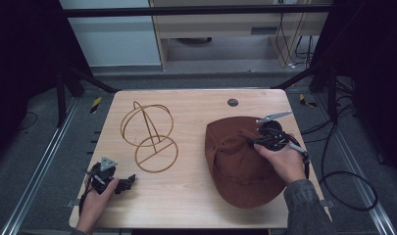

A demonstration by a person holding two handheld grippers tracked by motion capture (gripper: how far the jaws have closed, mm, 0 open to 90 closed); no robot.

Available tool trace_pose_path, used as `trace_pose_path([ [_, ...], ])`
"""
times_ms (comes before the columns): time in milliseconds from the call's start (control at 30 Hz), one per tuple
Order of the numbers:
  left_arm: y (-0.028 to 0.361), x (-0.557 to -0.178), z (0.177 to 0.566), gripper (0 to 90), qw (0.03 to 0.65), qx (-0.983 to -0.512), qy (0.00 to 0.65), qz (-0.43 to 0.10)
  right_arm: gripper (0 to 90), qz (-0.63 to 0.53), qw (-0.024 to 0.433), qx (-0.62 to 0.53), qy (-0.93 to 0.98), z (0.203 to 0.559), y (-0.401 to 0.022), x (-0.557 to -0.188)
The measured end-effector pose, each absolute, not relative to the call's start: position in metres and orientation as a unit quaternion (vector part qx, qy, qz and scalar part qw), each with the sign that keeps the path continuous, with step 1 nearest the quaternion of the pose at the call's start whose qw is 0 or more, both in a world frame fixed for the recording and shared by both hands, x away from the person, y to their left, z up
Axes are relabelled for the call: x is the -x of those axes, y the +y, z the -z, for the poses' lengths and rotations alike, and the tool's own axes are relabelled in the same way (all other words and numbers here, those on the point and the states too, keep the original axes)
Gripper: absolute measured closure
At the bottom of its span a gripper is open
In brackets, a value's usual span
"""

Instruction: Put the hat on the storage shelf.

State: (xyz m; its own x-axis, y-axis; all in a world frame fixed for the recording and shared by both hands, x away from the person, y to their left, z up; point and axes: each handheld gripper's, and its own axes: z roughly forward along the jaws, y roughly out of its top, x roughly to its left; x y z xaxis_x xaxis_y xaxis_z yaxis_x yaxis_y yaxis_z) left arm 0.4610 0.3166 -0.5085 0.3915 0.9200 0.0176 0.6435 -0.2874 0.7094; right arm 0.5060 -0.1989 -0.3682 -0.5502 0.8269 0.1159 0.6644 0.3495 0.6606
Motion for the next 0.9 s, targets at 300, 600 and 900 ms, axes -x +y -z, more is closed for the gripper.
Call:
trace_pose_path([
  [300, 0.317, -0.461, 0.508, 0.0, 0.315, -0.773, 0.505, -0.218, 89.1, -0.351, 0.124, -0.447, 0.814, 0.352, -0.190, -0.498],
  [600, 0.317, -0.461, 0.508, 0.0, 0.314, -0.773, 0.505, -0.218, 89.1, -0.373, 0.134, -0.425, 0.814, 0.331, -0.177, -0.491],
  [900, 0.317, -0.461, 0.508, 0.0, 0.314, -0.774, 0.505, -0.218, 89.1, -0.405, 0.136, -0.411, 0.805, 0.305, -0.176, -0.478],
])
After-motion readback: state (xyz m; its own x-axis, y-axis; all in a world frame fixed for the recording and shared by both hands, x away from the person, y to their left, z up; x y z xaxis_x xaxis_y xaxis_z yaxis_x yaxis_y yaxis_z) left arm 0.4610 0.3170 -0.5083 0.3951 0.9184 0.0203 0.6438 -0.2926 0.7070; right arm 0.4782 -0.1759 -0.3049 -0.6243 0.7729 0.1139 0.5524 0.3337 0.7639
